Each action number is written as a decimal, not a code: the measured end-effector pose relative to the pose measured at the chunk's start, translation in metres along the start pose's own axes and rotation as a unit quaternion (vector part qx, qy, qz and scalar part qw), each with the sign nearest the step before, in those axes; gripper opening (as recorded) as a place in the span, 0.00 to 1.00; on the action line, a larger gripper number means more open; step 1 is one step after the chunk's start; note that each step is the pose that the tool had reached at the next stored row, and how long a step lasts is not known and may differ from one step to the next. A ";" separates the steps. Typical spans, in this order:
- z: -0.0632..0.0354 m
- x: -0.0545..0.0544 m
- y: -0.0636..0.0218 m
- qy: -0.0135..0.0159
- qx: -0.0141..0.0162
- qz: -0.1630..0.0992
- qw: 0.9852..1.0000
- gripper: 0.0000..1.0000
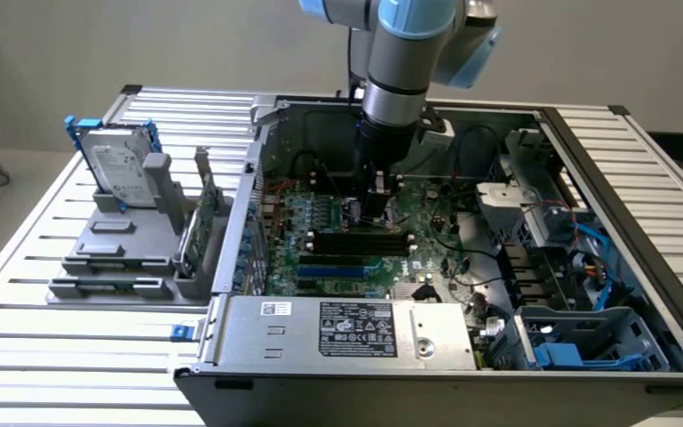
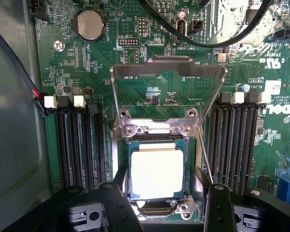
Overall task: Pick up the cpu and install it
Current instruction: 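Close the cpu cover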
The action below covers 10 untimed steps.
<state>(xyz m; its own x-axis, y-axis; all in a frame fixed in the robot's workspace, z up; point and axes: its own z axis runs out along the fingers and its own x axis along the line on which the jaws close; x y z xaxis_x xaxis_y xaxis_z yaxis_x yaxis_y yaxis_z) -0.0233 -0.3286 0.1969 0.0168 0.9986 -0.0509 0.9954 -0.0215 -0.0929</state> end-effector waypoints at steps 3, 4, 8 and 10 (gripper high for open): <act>-0.0018 0.000 0.0000 0.000 0.000 0.001 1.000 0.62; -0.0028 0.000 0.0000 0.000 0.000 0.001 1.000 0.62; -0.0044 0.000 0.0000 0.000 0.000 0.002 1.000 0.62; -0.0045 0.000 -0.0001 0.000 0.000 0.002 1.000 0.62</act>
<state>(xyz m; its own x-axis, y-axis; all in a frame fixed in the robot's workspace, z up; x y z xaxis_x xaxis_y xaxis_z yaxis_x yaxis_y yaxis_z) -0.0230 -0.3286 0.2014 0.0212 0.9985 -0.0507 0.9953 -0.0259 -0.0929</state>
